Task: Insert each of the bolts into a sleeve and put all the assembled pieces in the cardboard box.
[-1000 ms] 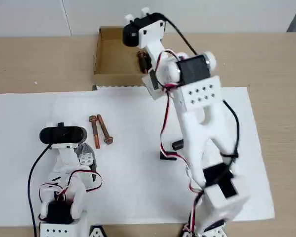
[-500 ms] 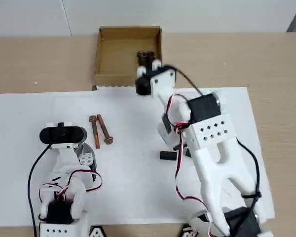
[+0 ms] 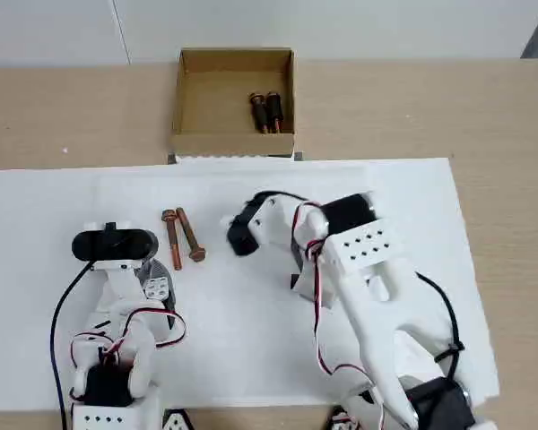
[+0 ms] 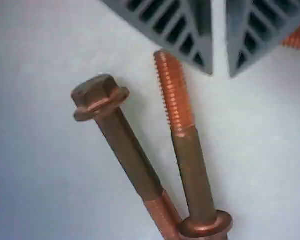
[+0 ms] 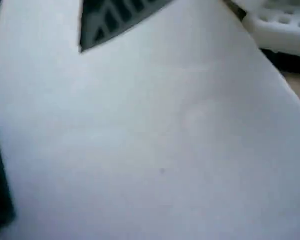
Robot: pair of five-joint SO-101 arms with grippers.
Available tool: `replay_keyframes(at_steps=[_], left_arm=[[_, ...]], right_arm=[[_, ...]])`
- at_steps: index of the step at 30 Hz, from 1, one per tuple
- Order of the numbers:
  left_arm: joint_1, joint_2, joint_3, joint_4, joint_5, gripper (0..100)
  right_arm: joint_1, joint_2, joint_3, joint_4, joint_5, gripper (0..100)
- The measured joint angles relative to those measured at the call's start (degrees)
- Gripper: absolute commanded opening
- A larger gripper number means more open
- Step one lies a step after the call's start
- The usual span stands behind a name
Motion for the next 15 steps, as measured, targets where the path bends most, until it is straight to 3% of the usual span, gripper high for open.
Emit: replay_keyframes(at_steps=[6, 15], left_arm=[[0.00, 0.00, 0.00, 0.00, 0.00, 1], [0.00, 0.00, 0.00, 0.00, 0.00, 1]], right_arm=[[-4.40, 0.00, 3.87, -5.54, 1.49, 10.6], [-4.66, 3.60, 7.38, -14.68, 4.22, 10.6]])
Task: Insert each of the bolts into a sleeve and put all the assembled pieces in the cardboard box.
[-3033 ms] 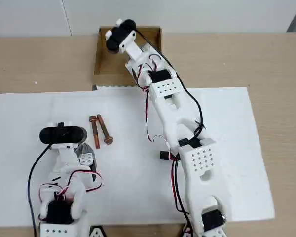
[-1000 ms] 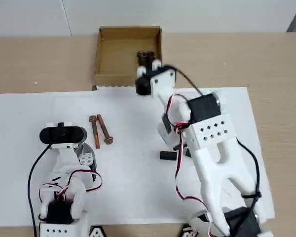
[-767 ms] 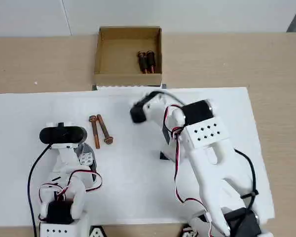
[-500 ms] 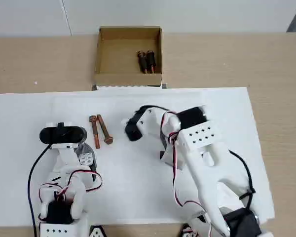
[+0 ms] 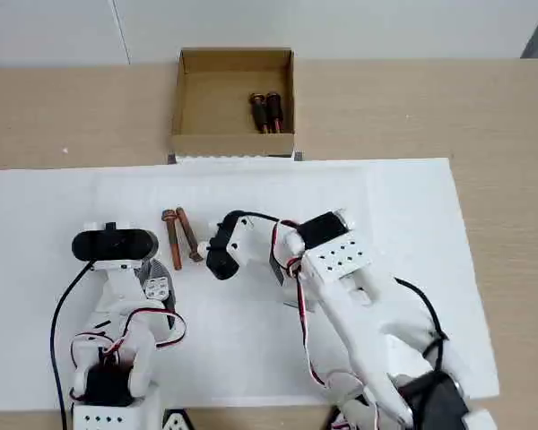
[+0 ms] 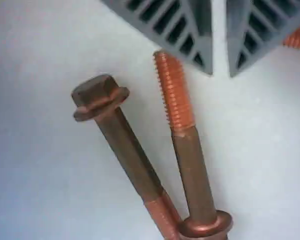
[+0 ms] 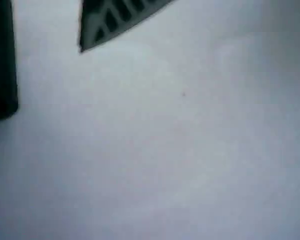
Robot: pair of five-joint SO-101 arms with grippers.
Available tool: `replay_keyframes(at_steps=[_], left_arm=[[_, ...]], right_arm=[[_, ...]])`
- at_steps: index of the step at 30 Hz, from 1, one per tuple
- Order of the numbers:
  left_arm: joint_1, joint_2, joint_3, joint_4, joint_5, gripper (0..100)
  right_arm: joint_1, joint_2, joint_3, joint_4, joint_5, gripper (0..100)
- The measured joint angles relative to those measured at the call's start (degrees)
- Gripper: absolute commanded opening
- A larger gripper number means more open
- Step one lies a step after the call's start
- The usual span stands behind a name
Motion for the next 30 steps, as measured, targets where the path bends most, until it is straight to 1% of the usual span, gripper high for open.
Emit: replay_keyframes(at_steps=[7, 16, 19, 26, 30], left_arm=[[0.00, 0.00, 0.00, 0.00, 0.00, 1], [0.00, 0.00, 0.00, 0.00, 0.00, 1], [0.00, 0.00, 0.00, 0.00, 0.00, 1], [0.00, 0.00, 0.00, 0.00, 0.00, 1], [0.00, 0.00, 0.00, 0.00, 0.00, 1]], right_arm=[[1.67, 6.24, -0.79, -5.27, 0.26, 10.2], [3.25, 12.22, -0.97, -5.36, 0.26, 8.8], [3.60, 12.48, -1.05, -5.45, 0.26, 0.9], [4.04, 12.13, -1.05, -5.54, 0.18, 0.4], [4.22, 9.23, 0.00, -5.45, -0.44, 0.4]])
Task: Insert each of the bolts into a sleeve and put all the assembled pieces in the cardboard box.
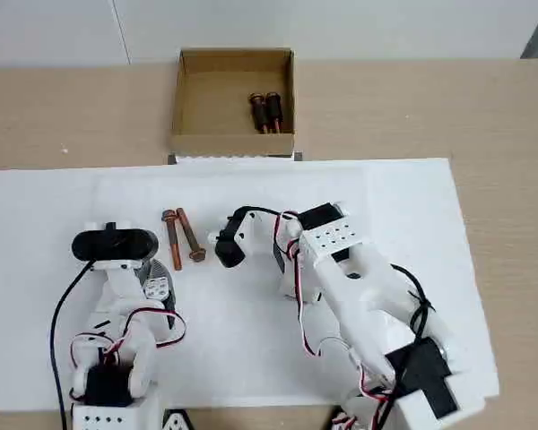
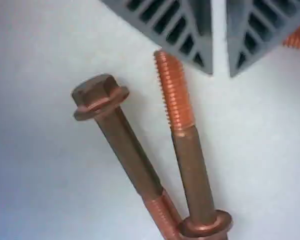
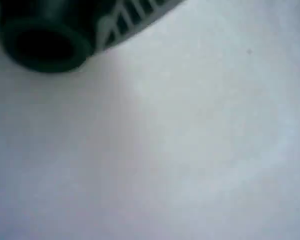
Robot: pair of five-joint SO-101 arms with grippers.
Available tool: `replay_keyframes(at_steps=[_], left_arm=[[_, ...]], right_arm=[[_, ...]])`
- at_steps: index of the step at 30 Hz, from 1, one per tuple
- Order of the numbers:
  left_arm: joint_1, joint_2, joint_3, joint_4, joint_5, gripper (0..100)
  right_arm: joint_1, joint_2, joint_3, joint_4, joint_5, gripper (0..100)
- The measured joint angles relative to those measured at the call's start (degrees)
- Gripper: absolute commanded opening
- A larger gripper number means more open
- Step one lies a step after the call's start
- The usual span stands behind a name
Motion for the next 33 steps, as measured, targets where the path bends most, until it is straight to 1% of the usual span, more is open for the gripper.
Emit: replay_keyframes(at_steps=[5, 8, 12, 16, 20, 26, 29, 33], left_arm=[[0.00, 0.00, 0.00, 0.00, 0.00, 1], [0.00, 0.00, 0.00, 0.00, 0.00, 1], [0.00, 0.00, 0.00, 0.00, 0.00, 1], [0.00, 0.00, 0.00, 0.00, 0.00, 1], [0.00, 0.00, 0.00, 0.00, 0.00, 1], [0.00, 0.00, -0.53, 0.00, 0.00, 1], [0.00, 0.00, -5.01, 0.53, 0.00, 1], [0.00, 0.88, -12.31, 4.13, 0.00, 1]], right_arm=[[0.00, -7.82, 0.26, 2.81, -2.81, 0.3], [0.26, -13.80, 0.26, 6.51, -3.69, 0.3], [0.09, -21.98, 0.09, 12.40, -6.77, 0.3], [0.79, -26.90, -3.43, 19.43, -9.58, 0.3], [4.84, -28.40, -9.58, 25.85, -12.31, 0.3], [13.19, -28.40, -16.53, 27.78, -14.33, 0.3], [16.00, -28.40, -16.79, 27.87, -14.42, 0.3], [19.78, -28.40, -16.79, 27.87, -14.42, 0.3]])
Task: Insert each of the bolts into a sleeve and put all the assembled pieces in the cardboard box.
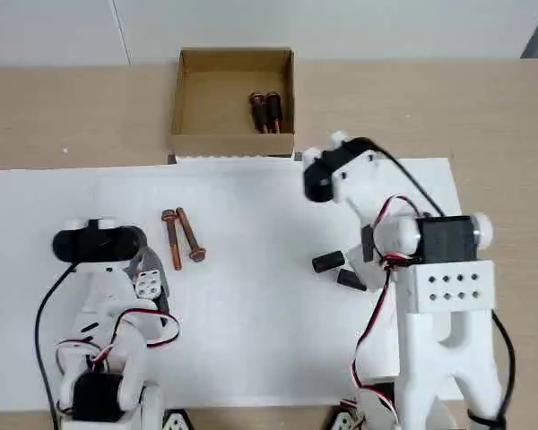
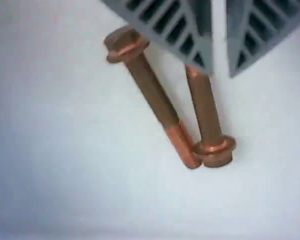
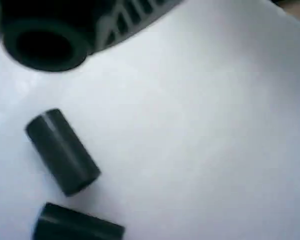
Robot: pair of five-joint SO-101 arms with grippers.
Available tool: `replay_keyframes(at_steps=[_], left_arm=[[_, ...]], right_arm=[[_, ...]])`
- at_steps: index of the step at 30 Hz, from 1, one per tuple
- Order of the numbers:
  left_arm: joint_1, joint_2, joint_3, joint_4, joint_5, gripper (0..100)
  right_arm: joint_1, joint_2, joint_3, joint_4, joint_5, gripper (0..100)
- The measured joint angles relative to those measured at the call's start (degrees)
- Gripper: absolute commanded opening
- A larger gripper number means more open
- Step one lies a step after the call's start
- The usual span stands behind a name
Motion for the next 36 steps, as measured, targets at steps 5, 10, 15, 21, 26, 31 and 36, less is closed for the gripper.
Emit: replay_keyframes(at_steps=[5, 10, 15, 21, 26, 31, 36], left_arm=[[-4.84, 11.16, -9.49, 2.55, 0.00, 1], [-9.67, 28.66, -21.45, 3.08, 0.00, 1], [-15.21, 44.22, -30.15, 3.08, 2.11, 1], [-18.11, 57.23, -36.66, 6.07, 12.48, 1], [-18.11, 66.55, -40.18, 8.62, 23.74, 1], [-18.11, 76.04, -46.42, 11.87, 32.00, 1], [-18.11, 86.15, -54.59, 18.29, 37.98, 1]], right_arm=[[2.55, 0.00, 0.00, 0.00, 0.00, 0.3], [3.78, 0.00, 0.00, 0.00, 0.00, 0.3], [4.40, 0.00, 0.00, 0.00, -2.73, 0.3], [7.91, 0.00, 0.00, 0.00, -3.78, 0.3], [10.37, 0.00, 0.00, 0.00, -3.96, 0.3], [10.99, 0.00, 0.18, 0.00, -3.96, 0.3], [11.08, 0.00, 2.73, 0.00, -3.96, 0.3]])
